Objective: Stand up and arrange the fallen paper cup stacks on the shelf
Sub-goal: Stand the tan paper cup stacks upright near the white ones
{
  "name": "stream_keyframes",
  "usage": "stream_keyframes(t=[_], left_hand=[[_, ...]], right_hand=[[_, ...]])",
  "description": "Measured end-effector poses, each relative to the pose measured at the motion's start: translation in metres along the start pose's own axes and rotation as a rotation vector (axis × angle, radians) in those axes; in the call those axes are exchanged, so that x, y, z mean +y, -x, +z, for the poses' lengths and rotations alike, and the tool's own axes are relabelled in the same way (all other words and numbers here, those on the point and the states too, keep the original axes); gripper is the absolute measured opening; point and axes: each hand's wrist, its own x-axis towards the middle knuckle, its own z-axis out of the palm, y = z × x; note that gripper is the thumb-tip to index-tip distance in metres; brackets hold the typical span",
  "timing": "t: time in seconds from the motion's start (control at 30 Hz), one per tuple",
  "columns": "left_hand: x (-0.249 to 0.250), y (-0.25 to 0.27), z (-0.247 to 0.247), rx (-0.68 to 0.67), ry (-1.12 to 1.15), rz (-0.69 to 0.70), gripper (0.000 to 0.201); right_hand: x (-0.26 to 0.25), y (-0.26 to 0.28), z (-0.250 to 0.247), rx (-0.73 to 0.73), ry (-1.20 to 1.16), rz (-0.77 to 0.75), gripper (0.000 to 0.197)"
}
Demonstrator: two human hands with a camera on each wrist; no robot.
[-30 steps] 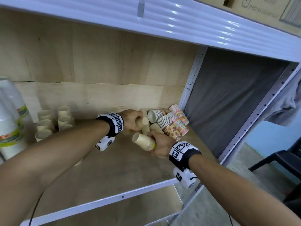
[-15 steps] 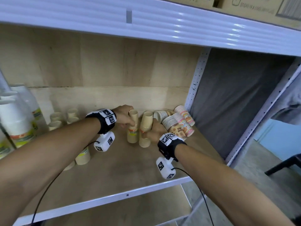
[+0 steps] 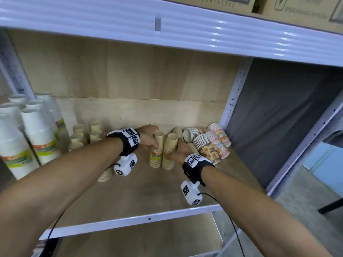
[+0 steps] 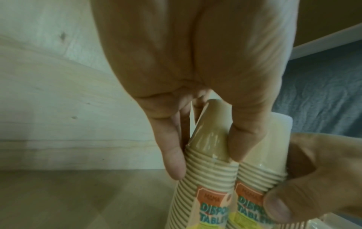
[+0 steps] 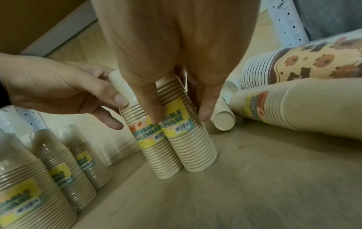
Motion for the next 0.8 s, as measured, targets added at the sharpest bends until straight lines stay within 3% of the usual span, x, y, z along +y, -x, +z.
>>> stream_keyframes(t=[0.1, 0.23, 0.33, 0.53, 0.8], left_hand=[[0.002, 0.002, -0.005, 0.008, 0.032, -0.012, 0.041], [0.008, 0.007, -0.015, 0.073, 0.025, 0.003, 0.035], [0.014, 0.010, -0.019, 0.130, 0.008, 0.010, 0.033], [0.024, 0.013, -0.015, 0.215, -0.209, 0.056, 0.035], [0.025, 0.016, -0.012, 0.206, -0.219, 0.089, 0.031]], right_hand=[[-0.002, 0.001, -0.010, -0.014, -0.050, -0.029, 0.074], [-0.015, 0.002, -0.024, 0.037, -0.106, -0.089, 0.058], [-0.024, 0.000, -0.030, 0.116, -0.034, -0.109, 0.064], [-0.039, 0.000, -0.037, 0.112, 0.045, -0.096, 0.058], [-0.041, -0.004, -0.035, 0.103, 0.146, -0.166, 0.020]])
